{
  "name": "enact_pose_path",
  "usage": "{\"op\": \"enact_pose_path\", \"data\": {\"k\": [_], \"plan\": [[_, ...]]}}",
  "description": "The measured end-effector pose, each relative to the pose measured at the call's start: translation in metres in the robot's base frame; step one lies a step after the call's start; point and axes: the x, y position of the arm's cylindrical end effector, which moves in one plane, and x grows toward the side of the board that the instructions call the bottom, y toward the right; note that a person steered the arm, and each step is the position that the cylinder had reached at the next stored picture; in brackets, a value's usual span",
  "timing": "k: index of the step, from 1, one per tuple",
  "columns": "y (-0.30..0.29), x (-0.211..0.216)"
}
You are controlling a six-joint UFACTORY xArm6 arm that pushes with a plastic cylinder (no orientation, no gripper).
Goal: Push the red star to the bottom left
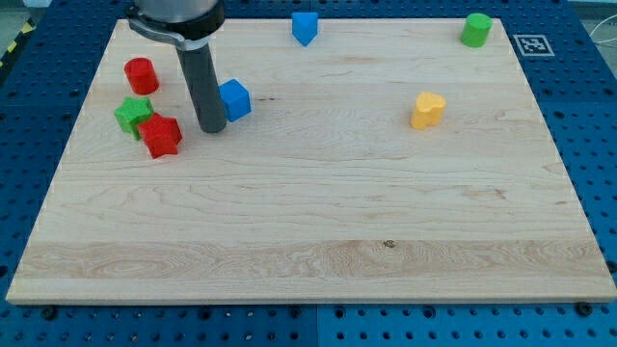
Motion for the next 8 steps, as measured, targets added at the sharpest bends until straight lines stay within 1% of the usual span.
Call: {"op": "enact_pose_path", "data": {"k": [2,3,5,8], "plan": [[-0.008,-0.012],[-0.024,-0.012],[-0.024,-0.011],[-0.041,0.024]]}}
